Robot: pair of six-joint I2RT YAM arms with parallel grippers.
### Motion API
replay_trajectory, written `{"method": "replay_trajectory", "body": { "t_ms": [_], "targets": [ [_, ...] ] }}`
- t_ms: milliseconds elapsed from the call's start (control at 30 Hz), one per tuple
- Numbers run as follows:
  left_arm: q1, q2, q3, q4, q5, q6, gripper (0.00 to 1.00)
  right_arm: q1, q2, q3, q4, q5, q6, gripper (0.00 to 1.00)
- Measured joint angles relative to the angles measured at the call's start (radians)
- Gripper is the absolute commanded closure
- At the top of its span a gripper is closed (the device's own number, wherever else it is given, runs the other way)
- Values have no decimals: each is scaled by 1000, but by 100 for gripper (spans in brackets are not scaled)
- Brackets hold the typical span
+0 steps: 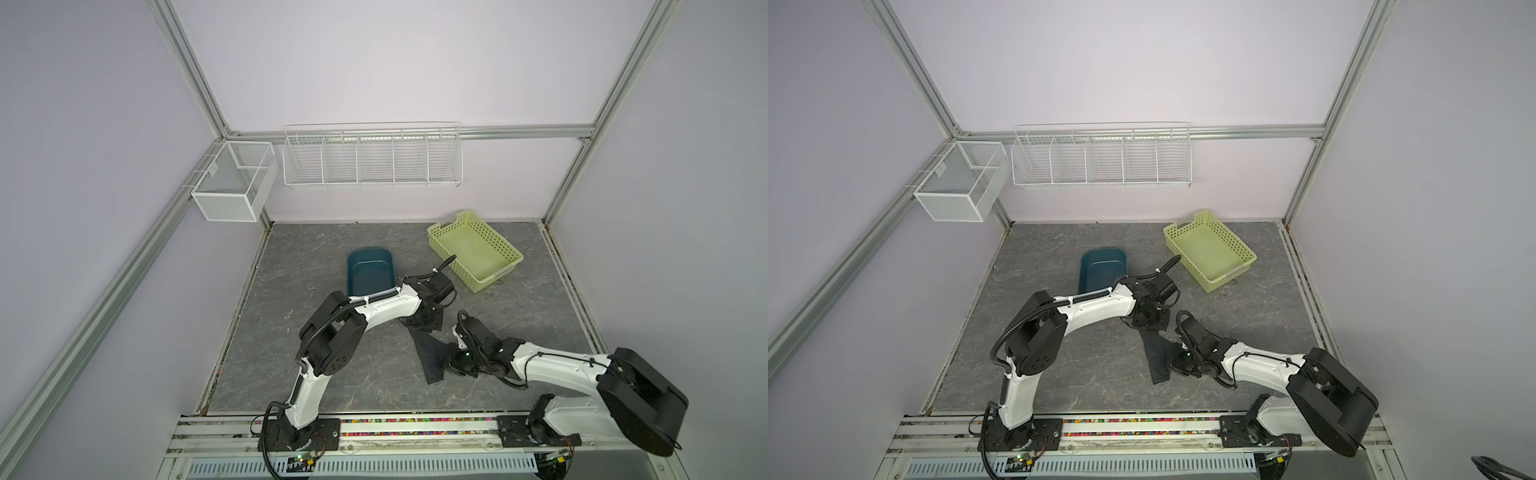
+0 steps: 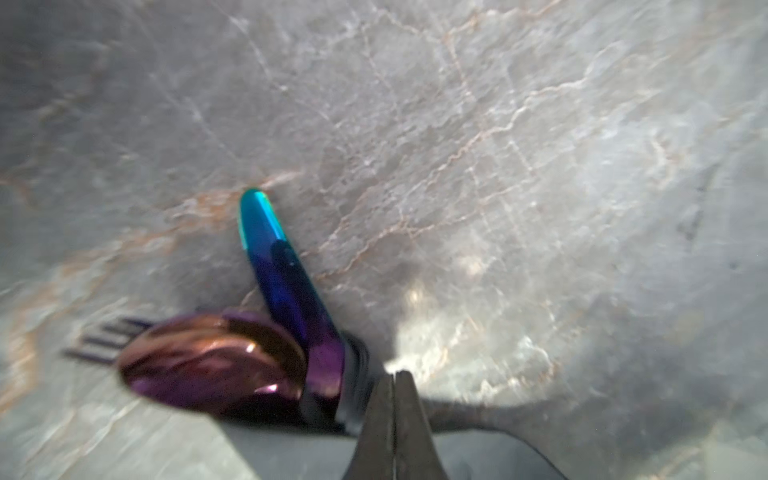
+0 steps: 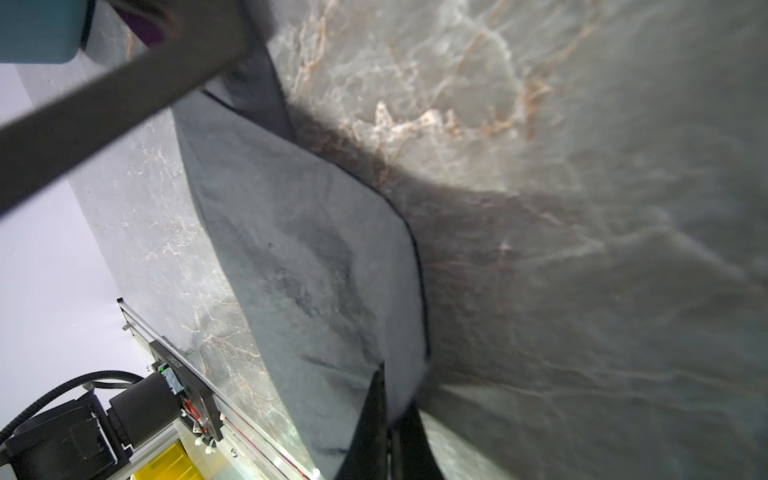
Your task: Place the utensils on the paper napkin and roll it up
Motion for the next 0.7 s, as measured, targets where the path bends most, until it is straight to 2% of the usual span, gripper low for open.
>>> {"method": "replay_trajectory", "body": {
  "t_ms": [133, 300, 500, 700],
  "targets": [
    [-16, -65, -11, -2, 10, -4, 99, 2, 3, 0, 6, -1, 2, 94],
    [-53, -158, -127, 26, 36, -31, 100, 3, 4, 0, 8, -2, 3, 94],
    [-69, -170, -278, 72, 69, -68, 100, 3, 8, 2, 10, -4, 3, 94],
    [-67, -174, -312, 124, 85, -91, 100, 3, 11, 5, 8, -5, 3, 94]
  ]
}}
